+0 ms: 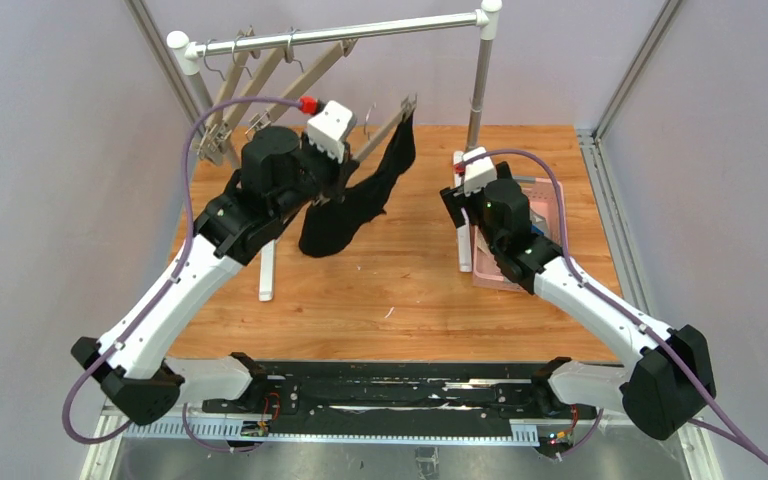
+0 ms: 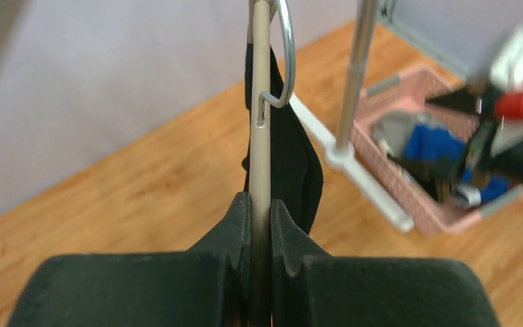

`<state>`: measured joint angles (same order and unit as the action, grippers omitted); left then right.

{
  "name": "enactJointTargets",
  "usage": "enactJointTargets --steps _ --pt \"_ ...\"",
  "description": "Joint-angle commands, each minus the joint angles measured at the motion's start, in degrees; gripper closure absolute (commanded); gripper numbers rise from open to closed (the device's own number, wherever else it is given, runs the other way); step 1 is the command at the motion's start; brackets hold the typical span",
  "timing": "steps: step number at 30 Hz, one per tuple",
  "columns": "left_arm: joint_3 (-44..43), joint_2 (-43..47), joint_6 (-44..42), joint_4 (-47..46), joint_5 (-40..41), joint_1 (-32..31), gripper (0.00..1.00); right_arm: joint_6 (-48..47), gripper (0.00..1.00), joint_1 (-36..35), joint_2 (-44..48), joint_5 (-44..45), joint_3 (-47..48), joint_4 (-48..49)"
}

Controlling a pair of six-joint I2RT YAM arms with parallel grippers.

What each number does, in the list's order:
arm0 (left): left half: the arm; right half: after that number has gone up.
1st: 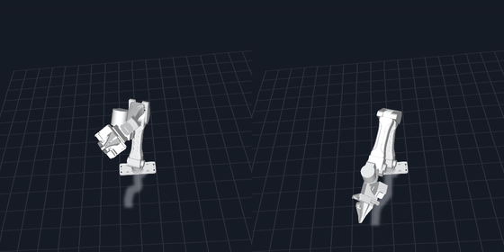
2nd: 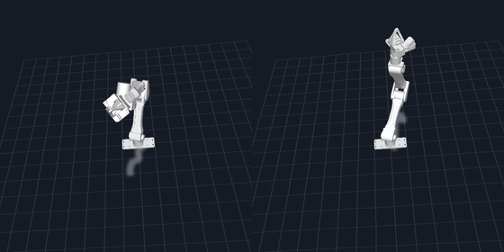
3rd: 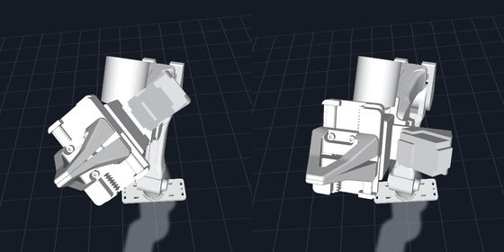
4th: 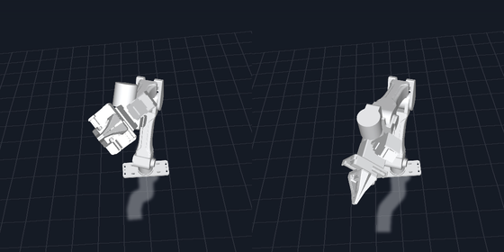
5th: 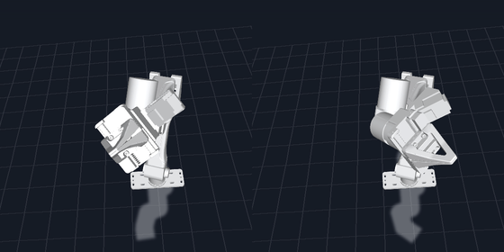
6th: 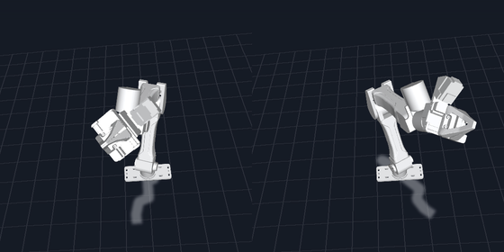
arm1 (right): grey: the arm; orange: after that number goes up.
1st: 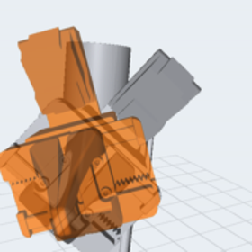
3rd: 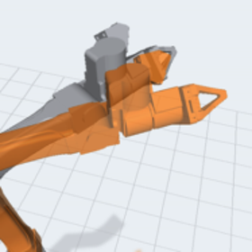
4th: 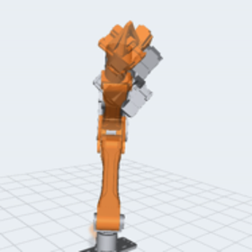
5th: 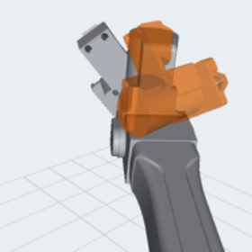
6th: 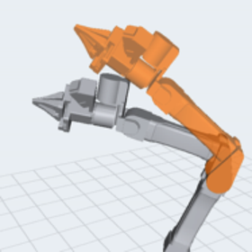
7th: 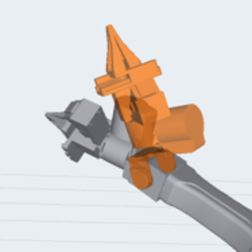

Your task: Remove the underwear clipped to the hanger

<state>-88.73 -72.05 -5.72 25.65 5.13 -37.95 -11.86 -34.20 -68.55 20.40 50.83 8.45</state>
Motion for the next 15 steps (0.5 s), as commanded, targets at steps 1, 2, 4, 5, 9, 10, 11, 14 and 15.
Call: enactJointTargets --steps 1,2,4,5,9,10,11,14,15 --pt "9.9 9.3 -1.5 2.3 -6.2 0.2 1.00 2.1 0.15 7.8 2.7 -7.7 -0.4 -1.4" --pt "11.9 11.4 -2.0 2.7 -6.8 0.2 1.00 2.5 0.15 10.3 3.9 -11.4 -0.7 -1.8" --pt "15.6 15.6 -3.0 3.4 -7.4 0.2 1.00 4.1 0.15 16.3 6.6 -21.6 -1.9 -2.0" --pt "17.0 17.7 -3.8 3.8 -7.6 0.2 1.00 5.0 0.15 19.2 8.2 -27.5 -2.5 -1.6" --pt "20.1 22.4 -5.6 6.2 -10.6 0.2 1.00 5.2 0.16 28.0 12.5 -55.9 -4.3 -0.9" --pt "20.0 22.7 -5.6 7.0 -12.5 0.2 1.00 4.9 0.16 29.0 13.0 -60.5 -4.0 -1.4" --pt "19.8 22.7 -5.3 7.7 -15.3 0.2 1.00 4.7 0.16 29.3 13.0 -64.4 -3.1 -2.3" --pt "19.2 22.3 -4.1 7.9 -24.7 0.2 1.00 3.8 0.17 29.4 11.7 -75.1 0.9 -8.1" --pt "18.9 22.0 -3.7 7.9 -26.9 0.2 1.00 4.1 0.17 29.4 10.9 -78.7 2.2 -9.4"
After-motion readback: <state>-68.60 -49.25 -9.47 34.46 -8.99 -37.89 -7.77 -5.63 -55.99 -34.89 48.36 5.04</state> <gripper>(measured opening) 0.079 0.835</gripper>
